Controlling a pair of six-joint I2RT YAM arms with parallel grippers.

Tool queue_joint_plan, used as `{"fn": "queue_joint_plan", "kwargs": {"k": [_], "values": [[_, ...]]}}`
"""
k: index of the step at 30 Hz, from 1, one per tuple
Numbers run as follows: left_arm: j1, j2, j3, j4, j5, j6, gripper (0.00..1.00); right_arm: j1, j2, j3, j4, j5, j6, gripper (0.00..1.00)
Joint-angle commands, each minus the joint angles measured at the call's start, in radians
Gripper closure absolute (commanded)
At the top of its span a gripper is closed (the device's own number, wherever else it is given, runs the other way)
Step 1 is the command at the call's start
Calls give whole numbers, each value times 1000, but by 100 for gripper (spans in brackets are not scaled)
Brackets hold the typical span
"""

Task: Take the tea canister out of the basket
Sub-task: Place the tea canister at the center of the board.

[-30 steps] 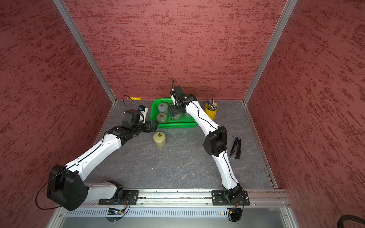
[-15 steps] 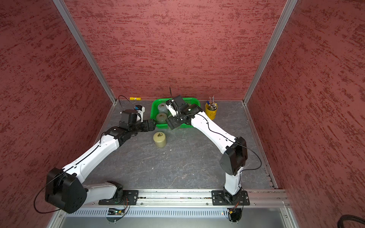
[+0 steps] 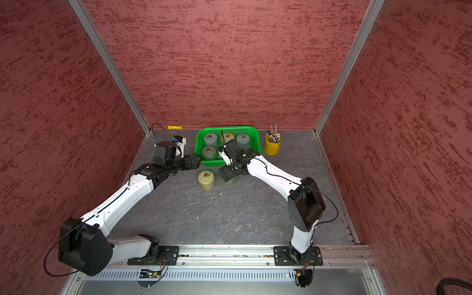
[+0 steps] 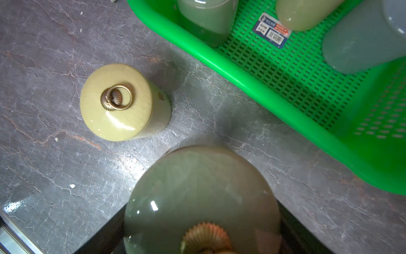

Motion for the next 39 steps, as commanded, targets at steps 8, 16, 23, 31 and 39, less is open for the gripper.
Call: {"fn": "queue_joint_plan", "kwargs": {"k": [8, 16, 23, 31, 39], "values": [[2, 9, 16, 0, 0, 15, 0, 18, 32, -45, 145, 72, 52, 100], [2, 8, 10, -3, -4, 14, 0, 29, 47, -82, 181, 107, 59, 100], [1, 5, 4, 0, -4, 16, 0, 31, 48, -113, 201, 130, 57, 100], [-1, 0, -1, 2, -5, 12, 0, 32, 60, -133, 223, 116, 74, 94], [-5, 2, -3, 10, -11, 16, 0, 36, 64, -156, 243, 121, 74, 78]]}}
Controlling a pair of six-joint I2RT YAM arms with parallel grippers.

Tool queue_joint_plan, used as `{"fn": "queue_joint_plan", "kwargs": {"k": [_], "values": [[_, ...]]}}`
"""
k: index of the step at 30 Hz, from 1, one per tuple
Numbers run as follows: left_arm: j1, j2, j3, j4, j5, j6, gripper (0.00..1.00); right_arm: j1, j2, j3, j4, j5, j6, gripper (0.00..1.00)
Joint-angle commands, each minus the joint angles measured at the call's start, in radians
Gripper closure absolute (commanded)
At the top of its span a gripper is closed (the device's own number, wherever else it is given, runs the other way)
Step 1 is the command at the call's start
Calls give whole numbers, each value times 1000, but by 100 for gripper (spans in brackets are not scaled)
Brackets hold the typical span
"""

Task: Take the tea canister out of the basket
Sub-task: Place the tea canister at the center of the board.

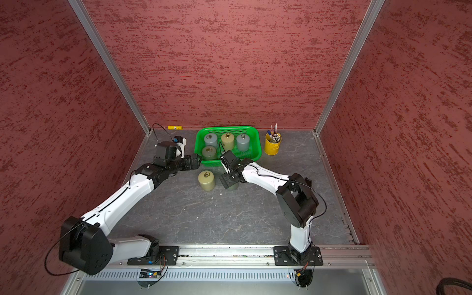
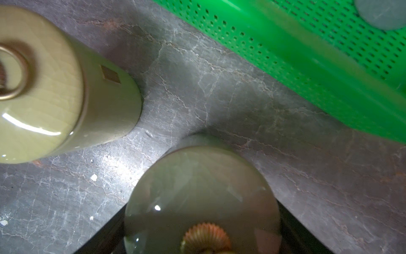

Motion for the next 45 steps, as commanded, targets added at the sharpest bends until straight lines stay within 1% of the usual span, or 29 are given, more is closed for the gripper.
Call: {"fn": "queue_joint_plan", "kwargs": {"k": [1, 2, 7, 10, 11, 15, 16, 17, 20, 21, 25, 29, 32, 36, 41, 45], "values": [[-5, -3, -3, 17, -6, 13, 0, 9, -2, -1, 73, 28, 6, 78], [-5, -3, -4, 18, -6, 14, 0, 9, -1, -3, 74, 28, 6, 76], [-6, 0, -4, 19, -10, 20, 0, 10, 0, -9, 80, 25, 7, 59], [-6, 1, -3, 21, -9, 23, 0, 13, 0, -10, 81, 27, 6, 46], [-6, 3, -3, 23, -9, 25, 0, 14, 0, -14, 85, 28, 6, 39], [-5, 9, 11, 11, -14, 40, 0, 16, -6, -29, 97, 28, 6, 27], [-3, 12, 14, 8, -18, 46, 0, 17, -4, -28, 96, 30, 8, 21], [2, 16, 21, 2, -13, 46, 0, 17, -3, -27, 92, 33, 8, 16], [28, 40, 53, -33, 32, 35, 0, 17, -6, -32, 93, 35, 13, 3], [32, 47, 65, -45, 35, 37, 0, 17, -7, -34, 94, 35, 12, 1], [43, 87, 133, -102, 18, 64, 0, 17, -9, -31, 92, 47, 14, 1], [45, 169, 275, -218, 26, 126, 0, 17, -33, -19, 93, 64, 13, 1], [43, 247, 389, -307, 24, 165, 0, 17, -76, -14, 107, 109, 7, 1], [50, 336, 480, -356, 26, 190, 0, 17, -136, -33, 164, 167, 13, 1], [40, 451, 585, -408, 50, 199, 0, 16, -166, -31, 184, 267, 40, 1], [28, 518, 627, -410, 49, 194, 0, 11, -201, -39, 208, 276, 65, 1]]}}
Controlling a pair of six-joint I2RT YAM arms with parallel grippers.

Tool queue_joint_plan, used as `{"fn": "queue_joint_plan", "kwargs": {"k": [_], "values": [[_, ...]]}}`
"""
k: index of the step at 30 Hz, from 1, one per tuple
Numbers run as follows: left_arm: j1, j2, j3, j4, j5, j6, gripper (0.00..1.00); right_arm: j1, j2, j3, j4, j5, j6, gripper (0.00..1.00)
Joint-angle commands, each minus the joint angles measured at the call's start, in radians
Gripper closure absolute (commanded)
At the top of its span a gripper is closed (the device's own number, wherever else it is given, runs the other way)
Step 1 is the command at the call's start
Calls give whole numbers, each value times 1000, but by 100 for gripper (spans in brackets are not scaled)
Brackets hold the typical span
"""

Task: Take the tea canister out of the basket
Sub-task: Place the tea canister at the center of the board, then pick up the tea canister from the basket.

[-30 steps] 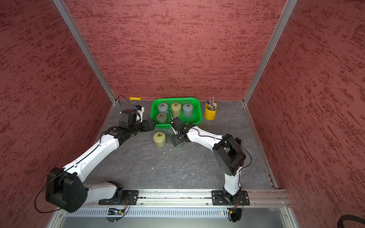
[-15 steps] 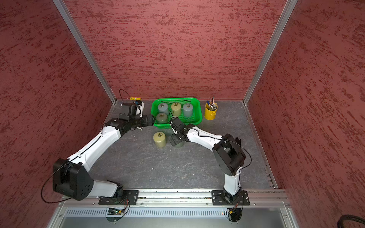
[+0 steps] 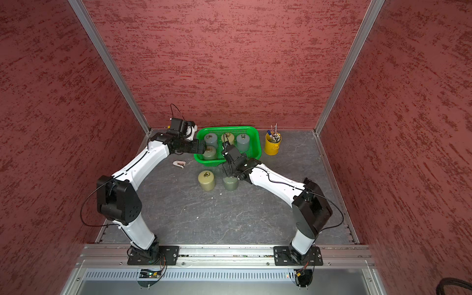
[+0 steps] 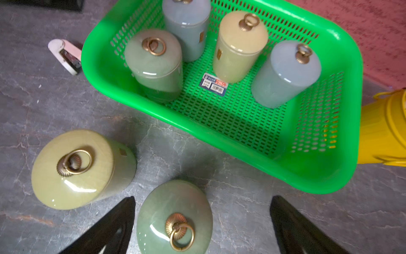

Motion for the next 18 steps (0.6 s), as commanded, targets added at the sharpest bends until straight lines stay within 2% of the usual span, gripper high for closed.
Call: {"fn": "queue_joint_plan", "kwargs": {"k": [1, 7, 18], "values": [[-11, 41, 45, -34, 15, 12, 0, -1, -48, -16, 51, 52, 40, 1], [-31, 138, 119, -43, -9, 2, 0, -10, -122, -50, 93, 42, 56, 1], [-60, 300, 263, -106, -76, -17, 0, -21, -168, -60, 41, 34, 36, 1]]}}
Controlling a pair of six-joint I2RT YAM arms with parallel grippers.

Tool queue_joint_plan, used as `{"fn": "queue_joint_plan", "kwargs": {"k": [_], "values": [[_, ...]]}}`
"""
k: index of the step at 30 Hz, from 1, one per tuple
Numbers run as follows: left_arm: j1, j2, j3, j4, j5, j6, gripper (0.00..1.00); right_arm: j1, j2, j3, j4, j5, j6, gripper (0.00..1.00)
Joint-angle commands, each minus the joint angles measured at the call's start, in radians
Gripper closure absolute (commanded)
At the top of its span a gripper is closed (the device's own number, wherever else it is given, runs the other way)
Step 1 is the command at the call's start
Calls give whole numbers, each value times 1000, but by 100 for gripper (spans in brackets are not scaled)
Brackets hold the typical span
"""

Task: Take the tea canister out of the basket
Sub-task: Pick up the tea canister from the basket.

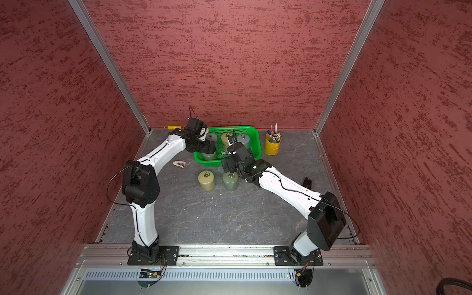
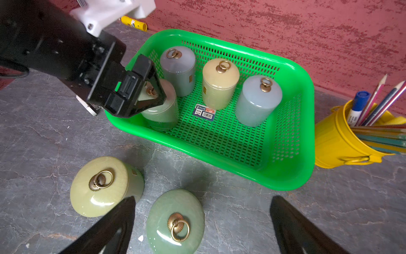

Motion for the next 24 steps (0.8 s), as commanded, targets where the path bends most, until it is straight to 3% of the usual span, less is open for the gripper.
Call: {"fn": "queue_joint_plan", "kwargs": {"k": [1, 24], "values": [[-8, 35, 48, -41, -47, -13, 0, -9, -29, -20, -1, 9, 0, 1], [-28, 139, 100, -46, -68, -7, 0, -11, 4, -45, 9, -23, 1, 1]]}}
